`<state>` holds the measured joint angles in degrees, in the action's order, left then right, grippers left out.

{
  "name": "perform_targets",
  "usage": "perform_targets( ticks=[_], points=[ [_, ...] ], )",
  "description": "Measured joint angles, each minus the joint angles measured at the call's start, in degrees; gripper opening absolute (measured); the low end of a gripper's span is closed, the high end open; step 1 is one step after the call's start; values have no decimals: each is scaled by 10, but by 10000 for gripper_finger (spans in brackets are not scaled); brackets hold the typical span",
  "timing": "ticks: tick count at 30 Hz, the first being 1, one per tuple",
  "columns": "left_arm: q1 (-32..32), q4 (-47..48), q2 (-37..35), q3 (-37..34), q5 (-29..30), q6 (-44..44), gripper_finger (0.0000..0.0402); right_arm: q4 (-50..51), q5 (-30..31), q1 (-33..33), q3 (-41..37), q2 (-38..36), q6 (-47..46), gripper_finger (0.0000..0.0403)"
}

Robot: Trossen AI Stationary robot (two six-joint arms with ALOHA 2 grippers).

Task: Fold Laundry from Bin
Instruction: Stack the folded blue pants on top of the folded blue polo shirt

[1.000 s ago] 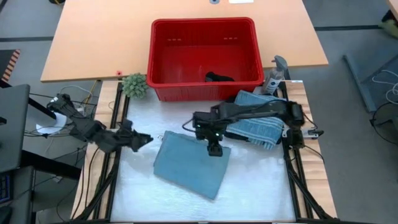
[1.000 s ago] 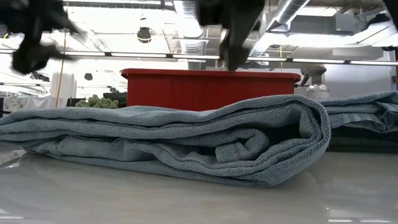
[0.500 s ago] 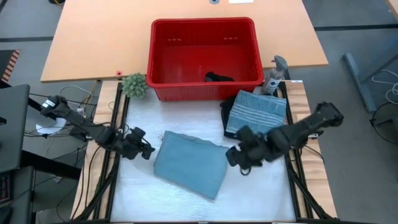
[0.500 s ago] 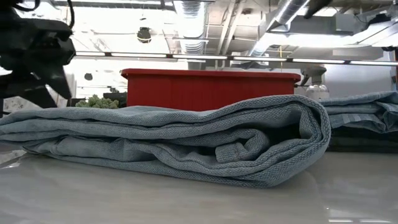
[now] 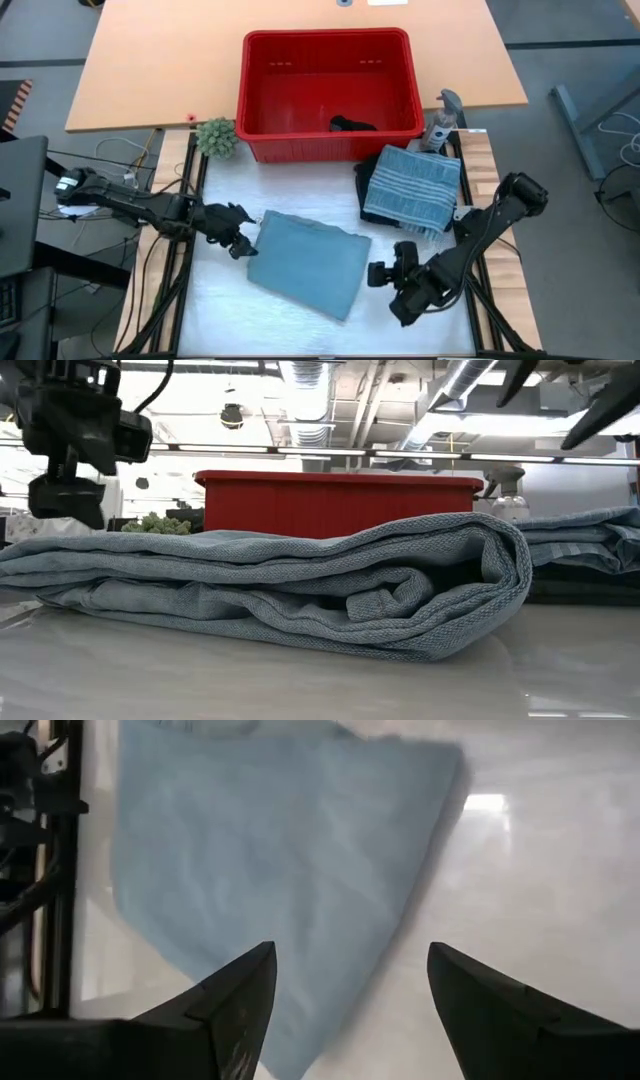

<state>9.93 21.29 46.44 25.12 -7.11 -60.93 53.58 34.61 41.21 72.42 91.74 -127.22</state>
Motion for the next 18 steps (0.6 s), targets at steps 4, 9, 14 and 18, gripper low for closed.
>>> perform_targets(
  ticks=[4, 9, 14, 18],
  points=[
    [-31, 18, 0, 0, -46, -19, 324, -16, -3, 0, -1, 24, -5, 286],
    [-59, 33, -3, 0, -33, -25, 327, -37, -10, -26, -1, 63, -6, 286],
    [-85, 24, -3, 0, -51, -6, 328, -65, -21, -50, -1, 95, -6, 286],
    [-101, 28, -3, 0, -49, 9, 328, -60, -49, -61, -1, 105, -4, 286]
  ],
)
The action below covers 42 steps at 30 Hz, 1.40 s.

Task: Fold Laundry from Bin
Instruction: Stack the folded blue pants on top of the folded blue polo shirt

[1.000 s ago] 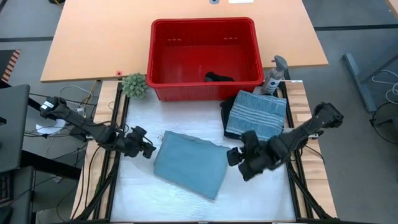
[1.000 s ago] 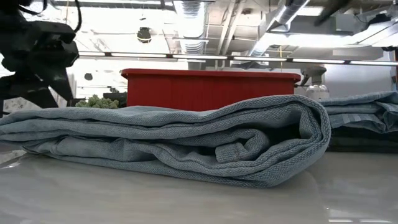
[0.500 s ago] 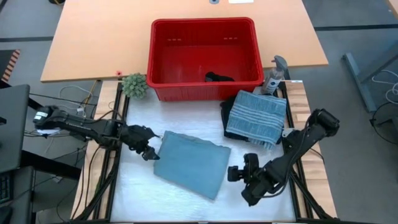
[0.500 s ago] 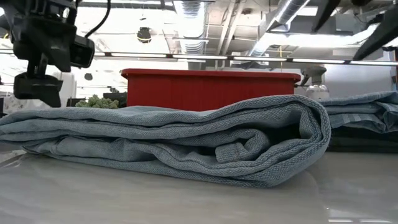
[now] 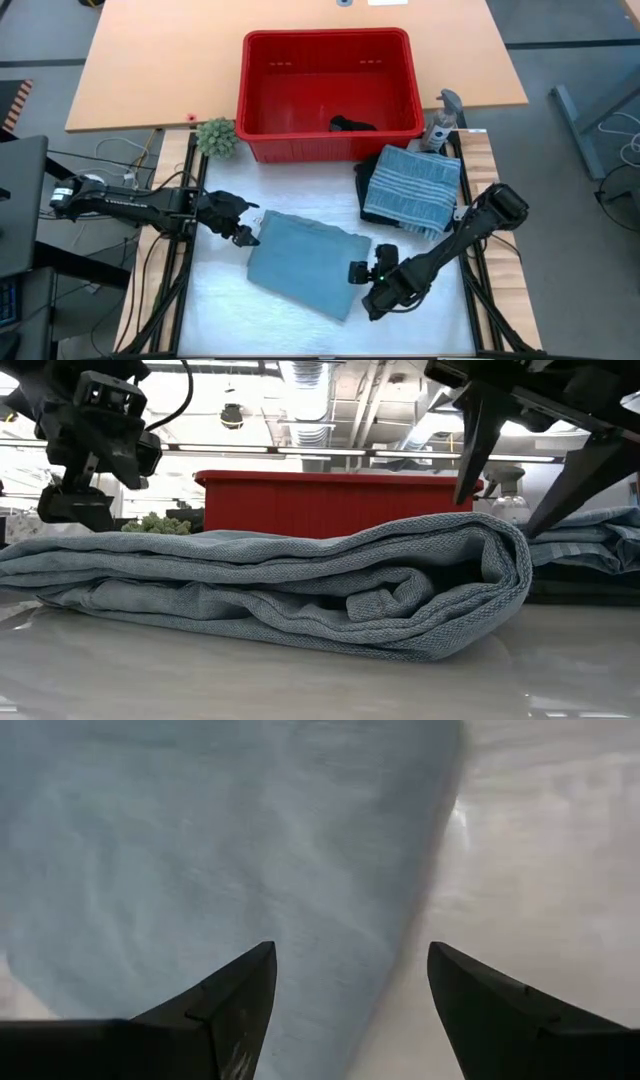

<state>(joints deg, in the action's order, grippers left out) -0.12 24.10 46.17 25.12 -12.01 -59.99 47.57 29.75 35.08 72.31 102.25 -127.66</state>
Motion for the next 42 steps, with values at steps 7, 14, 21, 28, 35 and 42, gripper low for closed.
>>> perform_targets(
  ticks=[7, 14, 21, 28, 35, 42],
  points=[
    [-25, 40, 1, 0, 33, 43, 328, 0, -14, -3, 0, 0, -25, 286],
    [-46, 16, 42, 0, 23, 75, 328, -19, -7, -5, -10, 0, -20, 286],
    [-52, 12, 75, 0, -2, 93, 328, -199, -2, -2, -102, 2, -38, 286],
    [-52, 32, 75, 0, 18, 105, 328, -241, -1, -4, -148, 2, -42, 286],
    [-52, 15, 75, 0, 33, 107, 328, -256, -2, -19, -160, 2, -29, 286],
    [-47, -77, 75, -60, 11, 54, 328, -261, -28, -31, -160, 1, -4, 286]
  ],
)
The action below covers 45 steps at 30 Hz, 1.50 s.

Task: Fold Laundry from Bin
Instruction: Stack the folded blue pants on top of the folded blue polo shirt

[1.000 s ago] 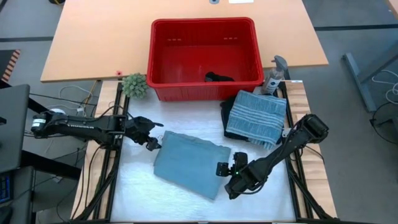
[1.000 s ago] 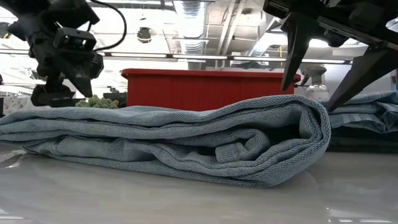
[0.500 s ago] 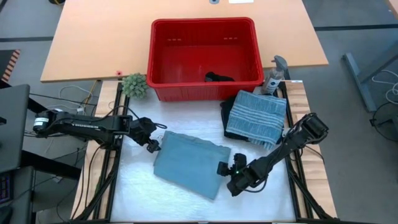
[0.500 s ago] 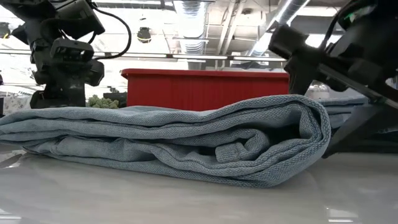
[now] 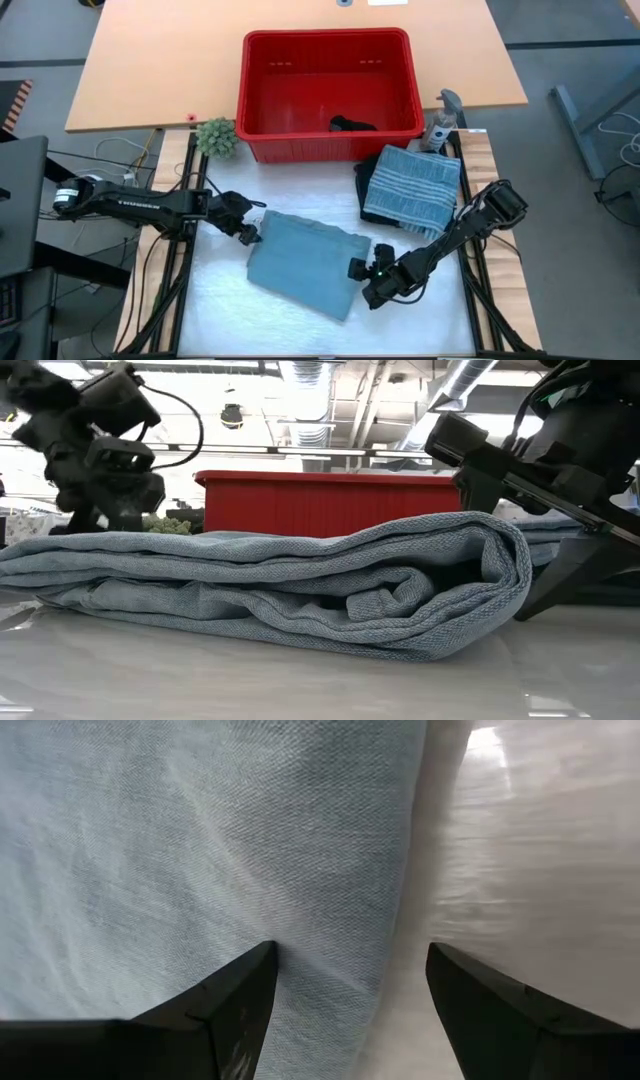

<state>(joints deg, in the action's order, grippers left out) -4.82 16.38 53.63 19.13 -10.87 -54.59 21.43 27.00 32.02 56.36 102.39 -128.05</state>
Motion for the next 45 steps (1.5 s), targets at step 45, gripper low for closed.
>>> perform_targets(
  ticks=[45],
  points=[
    [102, -117, -94, -67, 45, -5, 370, -11, -14, -5, 0, 0, 40, 286]
  ],
)
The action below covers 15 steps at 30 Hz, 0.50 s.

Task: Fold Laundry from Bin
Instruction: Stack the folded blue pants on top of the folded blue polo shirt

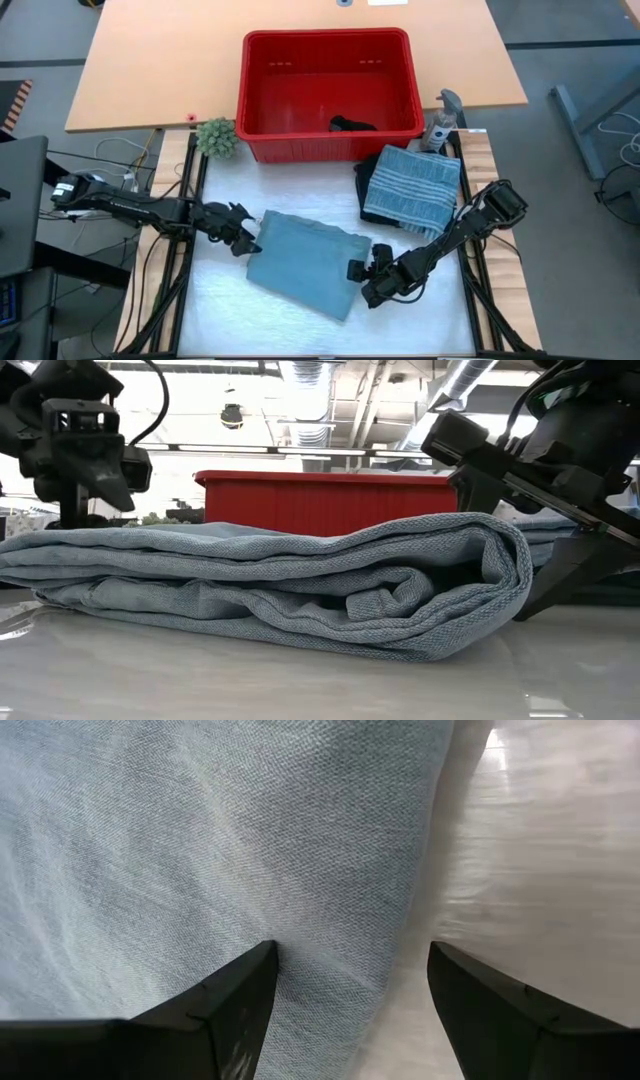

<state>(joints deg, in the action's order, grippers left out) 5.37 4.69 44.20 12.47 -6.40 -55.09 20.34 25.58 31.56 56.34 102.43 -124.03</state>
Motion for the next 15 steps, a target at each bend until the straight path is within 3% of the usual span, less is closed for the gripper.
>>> perform_targets(
  ticks=[15],
  points=[
    [0, -60, 127, 0, 54, -11, 374, 1, 0, -1, 0, 0, 0, 286]
  ],
)
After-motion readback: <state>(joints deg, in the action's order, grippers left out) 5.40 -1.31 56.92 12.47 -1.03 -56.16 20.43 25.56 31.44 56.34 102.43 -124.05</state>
